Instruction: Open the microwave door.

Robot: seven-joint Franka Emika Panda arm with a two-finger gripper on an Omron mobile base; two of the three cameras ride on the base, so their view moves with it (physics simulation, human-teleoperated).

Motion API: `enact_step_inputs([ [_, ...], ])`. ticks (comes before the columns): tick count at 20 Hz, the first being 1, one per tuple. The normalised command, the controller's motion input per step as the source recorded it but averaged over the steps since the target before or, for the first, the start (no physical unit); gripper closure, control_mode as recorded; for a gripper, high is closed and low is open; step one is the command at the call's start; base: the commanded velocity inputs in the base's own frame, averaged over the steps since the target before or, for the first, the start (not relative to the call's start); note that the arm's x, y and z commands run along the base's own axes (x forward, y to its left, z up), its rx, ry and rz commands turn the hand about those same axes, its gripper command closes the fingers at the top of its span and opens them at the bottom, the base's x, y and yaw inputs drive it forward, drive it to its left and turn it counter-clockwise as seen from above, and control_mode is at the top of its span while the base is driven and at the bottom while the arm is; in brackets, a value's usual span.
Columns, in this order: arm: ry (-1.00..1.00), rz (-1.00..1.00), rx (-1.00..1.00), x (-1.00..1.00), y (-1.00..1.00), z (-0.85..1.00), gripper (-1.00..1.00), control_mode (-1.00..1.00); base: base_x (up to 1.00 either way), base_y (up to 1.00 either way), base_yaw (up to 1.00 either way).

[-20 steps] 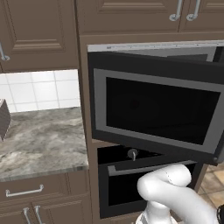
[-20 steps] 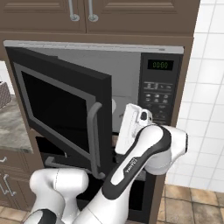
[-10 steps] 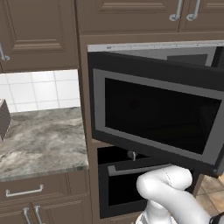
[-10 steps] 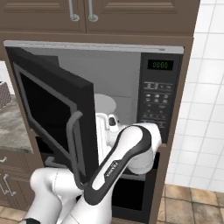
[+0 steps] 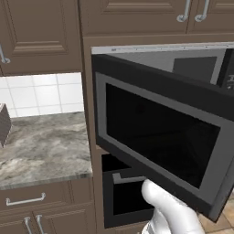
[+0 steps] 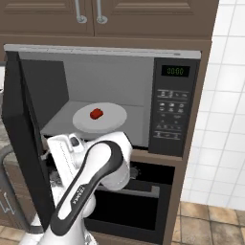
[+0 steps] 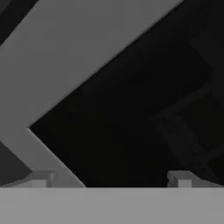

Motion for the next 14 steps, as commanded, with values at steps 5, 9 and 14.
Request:
enact_step_inputs([
  [5, -0.19, 0.19, -0.03, -0.91, 1.0, -0.2, -1.0, -1.0, 0.0, 0.0, 0.0],
  [9, -0.23, 0.16, -0.02, -0.88, 1.0, -0.23, -1.0, -1.0, 0.0, 0.0, 0.0],
  [14, -0.29, 0.12, 0.0, -0.73, 1.0, -0.21, -1.0, -1.0, 0.0, 0.0, 0.0],
])
